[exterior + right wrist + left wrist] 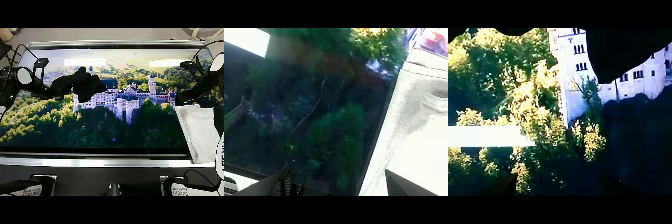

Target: Fold the shirts.

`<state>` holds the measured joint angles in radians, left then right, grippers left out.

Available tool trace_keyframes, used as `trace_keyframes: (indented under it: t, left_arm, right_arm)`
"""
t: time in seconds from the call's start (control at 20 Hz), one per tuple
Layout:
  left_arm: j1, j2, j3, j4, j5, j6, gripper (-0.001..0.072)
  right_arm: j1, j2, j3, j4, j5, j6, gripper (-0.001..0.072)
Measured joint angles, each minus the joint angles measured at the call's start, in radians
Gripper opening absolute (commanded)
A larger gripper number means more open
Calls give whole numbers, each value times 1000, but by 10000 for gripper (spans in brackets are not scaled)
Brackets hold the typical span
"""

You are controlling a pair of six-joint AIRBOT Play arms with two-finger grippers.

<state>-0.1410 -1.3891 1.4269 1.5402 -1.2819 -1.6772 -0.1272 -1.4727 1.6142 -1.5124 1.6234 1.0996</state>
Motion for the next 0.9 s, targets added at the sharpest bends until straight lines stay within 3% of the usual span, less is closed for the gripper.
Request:
trace_keyframes:
  t: [0.9]
  left_arm:
    - [0,-1,-4,-1,29,0,628]
  right_arm:
    - [0,0,0,0,-7,0,609]
